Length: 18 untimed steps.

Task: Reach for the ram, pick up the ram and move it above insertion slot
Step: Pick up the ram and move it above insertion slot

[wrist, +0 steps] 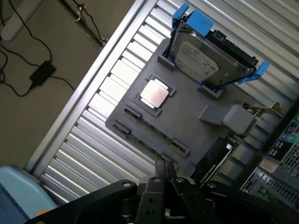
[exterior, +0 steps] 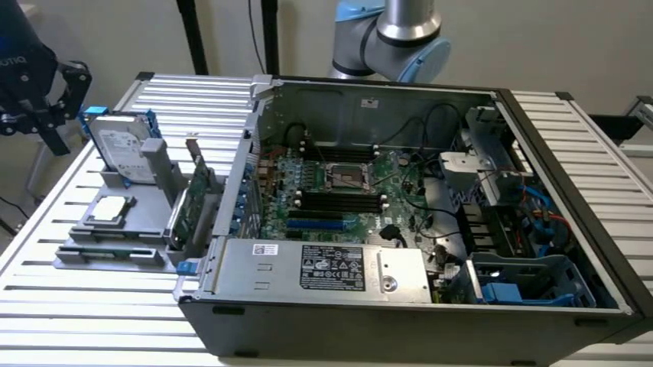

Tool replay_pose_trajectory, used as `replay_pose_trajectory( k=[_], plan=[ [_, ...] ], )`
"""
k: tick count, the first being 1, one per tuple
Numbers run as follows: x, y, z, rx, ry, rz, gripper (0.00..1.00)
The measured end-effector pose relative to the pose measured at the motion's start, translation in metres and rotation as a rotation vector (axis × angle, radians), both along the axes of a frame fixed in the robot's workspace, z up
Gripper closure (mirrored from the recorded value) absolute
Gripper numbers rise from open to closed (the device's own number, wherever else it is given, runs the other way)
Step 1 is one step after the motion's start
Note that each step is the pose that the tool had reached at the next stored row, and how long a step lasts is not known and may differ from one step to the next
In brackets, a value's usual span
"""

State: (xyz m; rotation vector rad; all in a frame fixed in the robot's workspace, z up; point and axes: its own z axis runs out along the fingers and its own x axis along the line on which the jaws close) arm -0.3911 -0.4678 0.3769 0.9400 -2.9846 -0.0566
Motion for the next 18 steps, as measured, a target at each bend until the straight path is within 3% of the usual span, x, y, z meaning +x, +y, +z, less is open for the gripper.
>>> replay_pose_trajectory(
  k=[18],
  plan=[
    [0.0,0.0,0.0,0.0,0.0,0.327,0.89]
  ],
)
